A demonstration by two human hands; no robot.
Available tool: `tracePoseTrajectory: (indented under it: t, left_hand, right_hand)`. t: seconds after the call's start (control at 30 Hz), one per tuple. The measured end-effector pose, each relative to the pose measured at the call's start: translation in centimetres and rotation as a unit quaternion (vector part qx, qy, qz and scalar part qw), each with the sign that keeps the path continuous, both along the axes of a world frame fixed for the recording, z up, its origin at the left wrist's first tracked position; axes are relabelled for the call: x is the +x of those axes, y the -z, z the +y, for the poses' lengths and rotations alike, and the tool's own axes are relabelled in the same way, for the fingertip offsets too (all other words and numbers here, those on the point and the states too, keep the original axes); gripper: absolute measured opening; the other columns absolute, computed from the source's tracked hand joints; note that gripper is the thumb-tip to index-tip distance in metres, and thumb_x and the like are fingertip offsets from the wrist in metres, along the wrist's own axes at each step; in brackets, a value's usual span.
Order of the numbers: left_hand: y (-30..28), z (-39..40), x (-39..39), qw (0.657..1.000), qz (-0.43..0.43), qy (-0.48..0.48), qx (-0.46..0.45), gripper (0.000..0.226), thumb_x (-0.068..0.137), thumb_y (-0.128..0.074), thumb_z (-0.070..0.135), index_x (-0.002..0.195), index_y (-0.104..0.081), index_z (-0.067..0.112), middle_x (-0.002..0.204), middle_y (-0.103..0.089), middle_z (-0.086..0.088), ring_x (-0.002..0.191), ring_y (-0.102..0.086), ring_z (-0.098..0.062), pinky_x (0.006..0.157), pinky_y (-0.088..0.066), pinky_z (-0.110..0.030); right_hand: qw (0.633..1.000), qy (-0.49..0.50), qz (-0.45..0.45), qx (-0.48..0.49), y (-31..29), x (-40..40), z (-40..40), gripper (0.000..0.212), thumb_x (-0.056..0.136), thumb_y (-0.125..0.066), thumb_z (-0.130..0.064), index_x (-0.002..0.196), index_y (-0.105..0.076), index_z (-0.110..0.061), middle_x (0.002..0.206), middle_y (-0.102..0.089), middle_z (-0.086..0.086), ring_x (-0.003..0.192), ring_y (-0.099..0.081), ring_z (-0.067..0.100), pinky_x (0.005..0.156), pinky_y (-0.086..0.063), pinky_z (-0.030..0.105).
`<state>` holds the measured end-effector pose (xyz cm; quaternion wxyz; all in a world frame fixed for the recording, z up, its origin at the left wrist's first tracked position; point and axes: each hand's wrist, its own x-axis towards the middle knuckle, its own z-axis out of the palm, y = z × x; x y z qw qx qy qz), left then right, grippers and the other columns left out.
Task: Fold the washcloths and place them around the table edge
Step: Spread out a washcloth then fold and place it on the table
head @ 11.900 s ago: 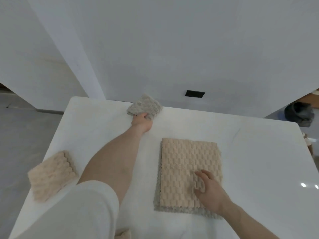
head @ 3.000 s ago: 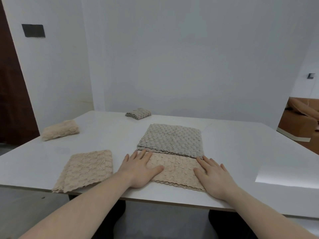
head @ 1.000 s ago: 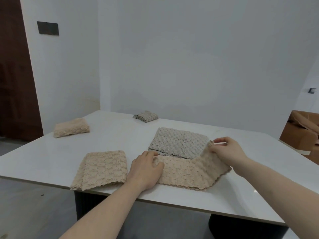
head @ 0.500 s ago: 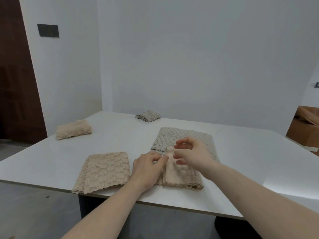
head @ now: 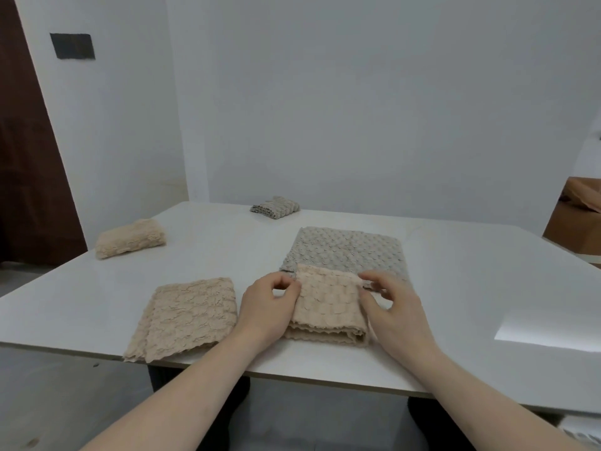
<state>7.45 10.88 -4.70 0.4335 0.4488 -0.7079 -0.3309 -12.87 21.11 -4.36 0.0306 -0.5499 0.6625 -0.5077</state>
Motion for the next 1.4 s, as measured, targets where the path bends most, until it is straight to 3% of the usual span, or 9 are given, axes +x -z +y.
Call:
tracePoseTrajectory:
  t: [0.1, 0.23, 0.3, 0.4, 0.47, 0.63, 0.73, 0.83, 1.4]
  left_hand:
    - [0.0, -0.1, -0.2, 0.999, -0.016, -0.039, -0.002, 0.024, 0.094, -0.064, 0.036, 0.074, -0.067, 0.022, 0.091, -0.069, 0.016, 0.096, -0.061, -0.001, 0.078, -0.041, -0.026]
    - [0.1, -0.3, -0.3, 0.995, -0.068, -0.073, -0.023, 0.019, 0.087, -0.067, 0.033, 0.072, -0.063, 0.022, 0.097, -0.066, 0.015, 0.102, -0.059, -0.011, 0.087, -0.043, -0.031]
    - [0.1, -0.2, -0.2, 0.994, -0.076, -0.075, -0.028, 0.006, 0.086, -0.068, 0.028, 0.085, -0.061, 0.029, 0.105, -0.060, 0.014, 0.107, -0.054, -0.011, 0.088, -0.039, -0.030]
    - [0.0, 0.4, 0.2, 0.997, -0.019, -0.041, -0.056, 0.027, 0.090, -0.063, 0.025, 0.114, -0.055, 0.033, 0.120, -0.051, 0.016, 0.120, -0.046, -0.006, 0.098, -0.036, -0.029]
    - [-0.1, 0.8, 0.3, 0.995, -0.013, 0.015, -0.095, 0.038, 0.094, -0.057, 0.035, 0.131, -0.051, 0.036, 0.136, -0.047, 0.020, 0.131, -0.039, -0.001, 0.110, -0.031, -0.030]
    - [0.5, 0.7, -0.4, 0.957, -0.230, 0.119, -0.132, 0.059, 0.099, -0.032, 0.061, 0.155, -0.032, 0.042, 0.165, -0.016, 0.024, 0.152, -0.004, 0.002, 0.126, -0.005, -0.036]
    - [0.7, 0.6, -0.9, 0.931, -0.329, 0.127, -0.095, 0.061, 0.102, -0.022, 0.063, 0.159, -0.021, 0.041, 0.168, -0.007, 0.021, 0.154, 0.003, -0.001, 0.127, 0.000, -0.040]
    - [0.7, 0.6, -1.1, 0.919, -0.368, 0.123, -0.071, 0.064, 0.101, -0.017, 0.066, 0.160, -0.014, 0.041, 0.168, -0.003, 0.020, 0.155, 0.003, -0.004, 0.127, 0.002, -0.043]
    - [0.3, 1.1, -1.4, 0.918, -0.392, 0.050, -0.041, 0.067, 0.099, -0.023, 0.062, 0.161, -0.016, 0.038, 0.168, -0.008, 0.016, 0.157, -0.003, -0.018, 0.126, 0.004, -0.049]
  right_hand:
    - [0.998, -0.009, 0.038, 0.051, 0.3, -0.2, -0.1, 0.032, 0.095, -0.058, -0.045, 0.126, -0.062, -0.040, 0.131, -0.058, -0.026, 0.127, -0.048, -0.002, 0.110, -0.038, 0.027]
    - [0.990, -0.015, 0.097, 0.100, 0.6, -0.3, -0.5, 0.042, 0.095, -0.058, -0.040, 0.137, -0.058, -0.033, 0.145, -0.047, -0.022, 0.137, -0.039, -0.001, 0.112, -0.024, 0.017]
    - [0.987, -0.022, 0.110, 0.118, 0.9, -0.5, -0.7, 0.044, 0.095, -0.057, -0.038, 0.139, -0.057, -0.031, 0.148, -0.045, -0.020, 0.138, -0.038, -0.001, 0.112, -0.022, 0.016]
    - [0.982, -0.028, 0.116, 0.144, 1.0, -0.5, -0.9, 0.044, 0.095, -0.053, -0.038, 0.139, -0.056, -0.032, 0.151, -0.044, -0.019, 0.139, -0.038, 0.000, 0.116, -0.026, 0.020]
    - [0.982, -0.029, 0.114, 0.149, 1.0, -0.6, -0.9, 0.044, 0.096, -0.053, -0.038, 0.139, -0.057, -0.032, 0.151, -0.044, -0.018, 0.139, -0.039, 0.001, 0.117, -0.026, 0.021]
    - [0.984, -0.040, 0.109, 0.134, 0.8, -0.4, -0.7, 0.046, 0.100, -0.047, -0.048, 0.143, -0.051, -0.034, 0.155, -0.037, -0.021, 0.142, -0.032, -0.002, 0.118, -0.022, 0.021]
    - [0.978, -0.047, 0.131, 0.153, 0.9, -0.4, -0.8, 0.053, 0.098, -0.042, -0.059, 0.144, -0.050, -0.035, 0.156, -0.036, -0.020, 0.143, -0.031, -0.001, 0.120, -0.022, 0.026]
    - [0.969, -0.035, 0.161, 0.184, 1.0, -0.4, -1.0, 0.056, 0.095, -0.043, -0.059, 0.145, -0.048, -0.035, 0.157, -0.035, -0.019, 0.144, -0.032, 0.002, 0.121, -0.023, 0.031]
    - [0.952, -0.013, 0.169, 0.255, 0.4, 0.8, -0.4, 0.063, 0.094, -0.034, -0.052, 0.155, -0.027, -0.039, 0.164, -0.018, -0.018, 0.150, -0.016, 0.005, 0.125, -0.007, 0.043]
